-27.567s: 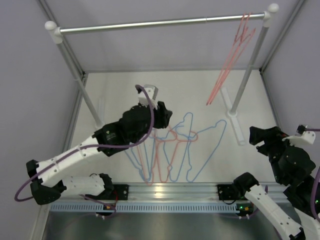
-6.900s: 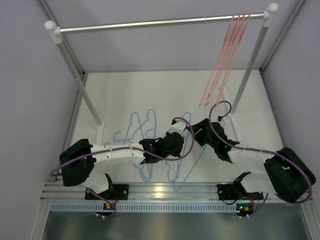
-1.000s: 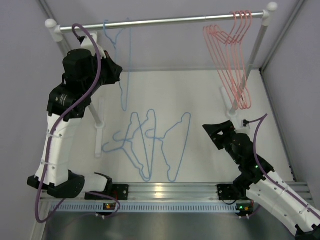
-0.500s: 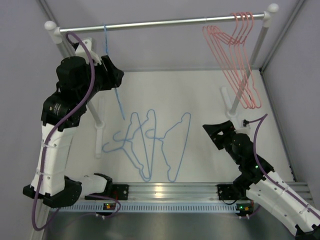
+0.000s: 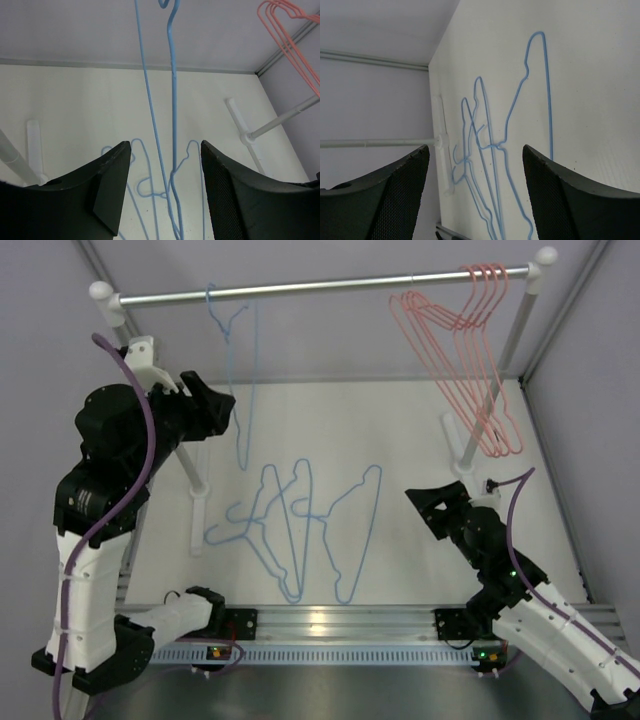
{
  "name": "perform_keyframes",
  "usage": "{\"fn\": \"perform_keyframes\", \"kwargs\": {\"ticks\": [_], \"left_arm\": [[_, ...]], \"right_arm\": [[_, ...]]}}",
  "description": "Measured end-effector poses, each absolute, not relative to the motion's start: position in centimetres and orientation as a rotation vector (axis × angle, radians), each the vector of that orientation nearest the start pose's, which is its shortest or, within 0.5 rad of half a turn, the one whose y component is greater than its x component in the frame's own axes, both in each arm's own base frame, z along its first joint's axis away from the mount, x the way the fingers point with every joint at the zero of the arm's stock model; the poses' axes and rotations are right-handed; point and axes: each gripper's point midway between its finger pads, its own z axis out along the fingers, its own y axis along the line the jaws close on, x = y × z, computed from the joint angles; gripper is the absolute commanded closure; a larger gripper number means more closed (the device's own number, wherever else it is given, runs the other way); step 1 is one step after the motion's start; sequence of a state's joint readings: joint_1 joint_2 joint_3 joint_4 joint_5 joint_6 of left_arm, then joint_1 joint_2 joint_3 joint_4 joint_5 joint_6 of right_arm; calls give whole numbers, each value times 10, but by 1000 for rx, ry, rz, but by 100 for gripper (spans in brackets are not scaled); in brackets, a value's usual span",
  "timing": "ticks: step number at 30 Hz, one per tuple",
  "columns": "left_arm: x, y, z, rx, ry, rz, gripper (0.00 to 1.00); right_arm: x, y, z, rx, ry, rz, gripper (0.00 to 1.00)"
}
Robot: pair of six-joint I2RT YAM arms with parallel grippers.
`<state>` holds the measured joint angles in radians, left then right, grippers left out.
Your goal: Organize the hangers
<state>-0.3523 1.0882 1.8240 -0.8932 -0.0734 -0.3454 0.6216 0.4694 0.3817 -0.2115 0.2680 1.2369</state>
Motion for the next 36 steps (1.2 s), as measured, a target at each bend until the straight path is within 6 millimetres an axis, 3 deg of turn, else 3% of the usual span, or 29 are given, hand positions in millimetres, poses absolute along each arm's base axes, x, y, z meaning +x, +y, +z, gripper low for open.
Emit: {"fn": "perform_keyframes", "kwargs": {"ticks": [5,9,13,18,22,26,28,34,36], "left_arm": [[241,-102,492,-2,1704,-516,37],[225,-116,510,84,1661,-616,38],[222,-134,528,159,1626,-707,38],[238,-159,510,219,1679,-788,39],[243,-203,458,307,1809,-827,38],[225,-257,395,442,1934,-798,38],[219,-270,359,474,1995,-754,38],[219,-256,218,355,2222,-569,39],[215,-249,183,318,2277,-532,40]], "right_arm": [[226,151,183,783,1829,1010,27],[225,151,185,780,1821,1014,27],[225,149,185,781,1816,1012,27],[223,147,176,778,1839,981,27],[222,145,172,775,1855,960,27],[221,144,169,772,1865,946,27],[220,143,168,772,1869,941,27],[215,136,163,774,1861,927,27],[214,135,159,775,1869,916,27]]}}
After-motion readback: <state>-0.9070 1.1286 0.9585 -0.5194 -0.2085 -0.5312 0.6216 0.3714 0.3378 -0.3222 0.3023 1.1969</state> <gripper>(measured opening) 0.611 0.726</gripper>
